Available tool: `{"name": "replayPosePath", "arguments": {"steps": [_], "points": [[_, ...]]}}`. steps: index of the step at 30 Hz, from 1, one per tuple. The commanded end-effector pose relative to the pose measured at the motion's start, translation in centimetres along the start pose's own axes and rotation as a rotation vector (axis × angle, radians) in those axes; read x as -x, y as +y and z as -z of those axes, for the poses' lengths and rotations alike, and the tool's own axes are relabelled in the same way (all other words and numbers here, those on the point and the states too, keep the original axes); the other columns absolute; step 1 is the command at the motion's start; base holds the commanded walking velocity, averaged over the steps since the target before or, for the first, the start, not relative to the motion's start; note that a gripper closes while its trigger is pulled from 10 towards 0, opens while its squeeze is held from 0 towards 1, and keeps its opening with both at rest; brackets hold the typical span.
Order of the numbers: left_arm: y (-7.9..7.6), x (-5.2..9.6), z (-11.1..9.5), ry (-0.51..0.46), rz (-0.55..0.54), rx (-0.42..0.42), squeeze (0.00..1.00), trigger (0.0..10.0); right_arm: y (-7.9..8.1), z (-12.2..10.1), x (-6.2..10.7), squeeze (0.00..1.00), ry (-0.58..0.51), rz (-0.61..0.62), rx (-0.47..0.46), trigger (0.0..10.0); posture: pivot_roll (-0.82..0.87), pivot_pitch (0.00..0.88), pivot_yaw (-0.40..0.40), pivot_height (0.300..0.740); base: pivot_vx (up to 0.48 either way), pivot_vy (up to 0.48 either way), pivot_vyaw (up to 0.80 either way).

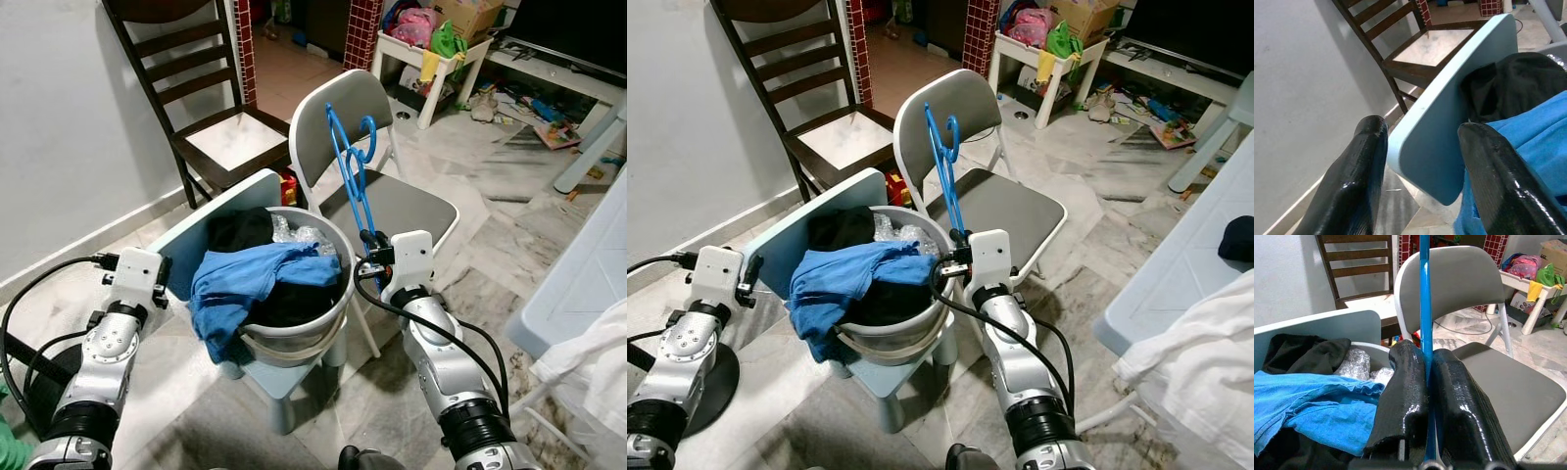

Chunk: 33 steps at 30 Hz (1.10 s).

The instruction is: Hang hanger

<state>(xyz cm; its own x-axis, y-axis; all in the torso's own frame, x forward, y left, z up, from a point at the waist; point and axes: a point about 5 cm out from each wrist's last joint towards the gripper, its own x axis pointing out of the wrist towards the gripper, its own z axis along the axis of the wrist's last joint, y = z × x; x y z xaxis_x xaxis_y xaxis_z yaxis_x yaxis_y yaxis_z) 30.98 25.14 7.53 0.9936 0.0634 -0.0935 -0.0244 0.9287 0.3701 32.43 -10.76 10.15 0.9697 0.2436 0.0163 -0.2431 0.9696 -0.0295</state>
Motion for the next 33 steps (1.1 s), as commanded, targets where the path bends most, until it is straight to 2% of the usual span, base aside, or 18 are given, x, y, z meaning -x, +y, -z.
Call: {"name": "replayPosePath", "arguments": {"steps": [1,7,9,10,11,13,16,17,20,24,26,33], "points": [[-0.5,0.1,-0.3,-0.017,0.023,0.005,1.0,10.0,-0.2,-0.3,0.0,0.0,-0.011,0.006,0.008,10.0,-0.06,0.092,-0.02,0.74,0.0,0.0,0.0],[-1.9,-0.1,-2.3,-0.106,0.116,0.034,1.0,10.0,-0.4,-0.4,0.0,0.0,-0.012,0.009,0.012,10.0,-0.06,0.091,-0.021,0.74,0.0,0.0,0.0],[-3.4,-0.1,-3.1,-0.137,0.217,0.006,1.0,10.0,-0.6,-0.3,0.2,0.0,-0.012,0.009,0.014,10.0,-0.06,0.092,-0.021,0.74,0.0,0.0,0.0],[-3.4,-0.1,-3.1,-0.137,0.217,0.006,1.0,10.0,-0.6,-0.3,0.2,0.0,-0.012,0.009,0.014,10.0,-0.06,0.092,-0.021,0.74,0.0,0.0,0.0],[-4.4,0.1,-3.5,-0.154,0.279,-0.007,1.0,10.0,-0.6,-0.3,0.3,0.0,-0.011,0.009,0.015,10.0,-0.07,0.093,-0.021,0.74,0.0,0.0,0.0],[-4.9,0.1,-3.4,-0.146,0.302,-0.013,1.0,10.0,-0.6,-0.3,0.3,0.0,-0.01,0.008,0.015,10.0,-0.07,0.096,-0.021,0.74,0.0,0.0,0.0],[-6.3,0.3,-2.7,-0.106,0.371,-0.023,1.0,10.0,-0.6,-0.2,0.6,0.0,-0.009,0.008,0.016,10.0,-0.08,0.099,-0.021,0.74,0.0,0.0,0.0],[-7.1,0.5,-1.9,-0.056,0.414,-0.038,1.0,10.0,-0.6,-0.2,0.8,0.0,-0.009,0.011,0.017,10.0,-0.09,0.113,-0.025,0.74,0.0,0.0,0.0],[-7.8,0.6,-1.0,-0.005,0.446,-0.049,1.0,10.0,-0.7,-0.2,1.2,0.0,-0.007,0.014,0.018,10.0,-0.11,0.13,-0.033,0.74,0.0,0.0,0.0],[-8.0,0.9,0.2,0.059,0.464,-0.053,1.0,10.0,-1.0,-0.3,2.0,0.0,-0.001,0.016,0.024,10.0,-0.14,0.162,-0.05,0.74,0.0,0.0,0.0],[-8.2,1.1,1.2,0.098,0.504,-0.085,1.0,10.0,-1.5,-0.4,3.4,0.0,0.015,0.018,0.037,10.0,-0.19,0.203,-0.07,0.74,0.0,0.0,0.0],[-8.2,0.7,1.9,0.129,0.533,-0.16,1.0,10.0,-2.4,-0.4,5.2,0.0,0.05,0.034,0.056,10.0,-0.24,0.234,-0.078,0.74,0.0,0.0,0.0]]}}
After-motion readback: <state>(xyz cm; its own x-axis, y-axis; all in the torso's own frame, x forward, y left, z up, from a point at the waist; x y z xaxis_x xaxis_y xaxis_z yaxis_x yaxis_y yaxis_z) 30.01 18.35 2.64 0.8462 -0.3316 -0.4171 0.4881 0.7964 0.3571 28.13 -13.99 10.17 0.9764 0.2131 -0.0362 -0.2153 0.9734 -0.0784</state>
